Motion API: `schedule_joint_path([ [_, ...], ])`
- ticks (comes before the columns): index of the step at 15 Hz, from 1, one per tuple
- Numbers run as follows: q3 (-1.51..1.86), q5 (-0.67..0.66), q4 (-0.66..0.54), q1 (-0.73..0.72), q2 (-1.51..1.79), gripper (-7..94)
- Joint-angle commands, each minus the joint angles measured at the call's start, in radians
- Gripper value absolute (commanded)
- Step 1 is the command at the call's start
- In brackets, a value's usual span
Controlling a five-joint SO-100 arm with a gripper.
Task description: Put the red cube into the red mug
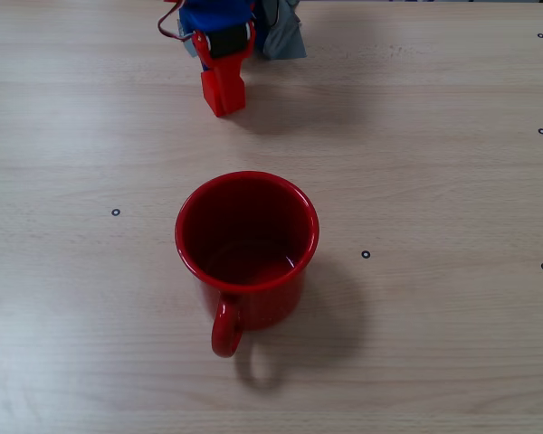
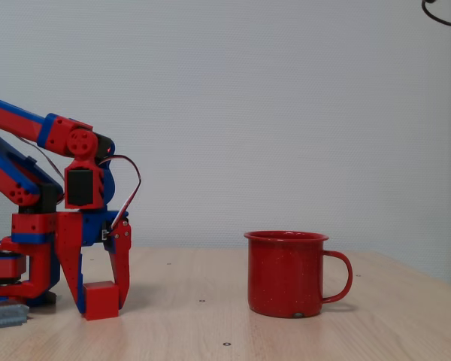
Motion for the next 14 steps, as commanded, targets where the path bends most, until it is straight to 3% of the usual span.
schedule_joint_path([
  [1, -0.089, 0.009, 0.080, 0.002, 0.029, 0],
  [3, -0.202, 0.020, 0.179, 0.017, 0.029, 0],
  [14, -0.795, 0.130, 0.328, 0.051, -0.184, 0],
])
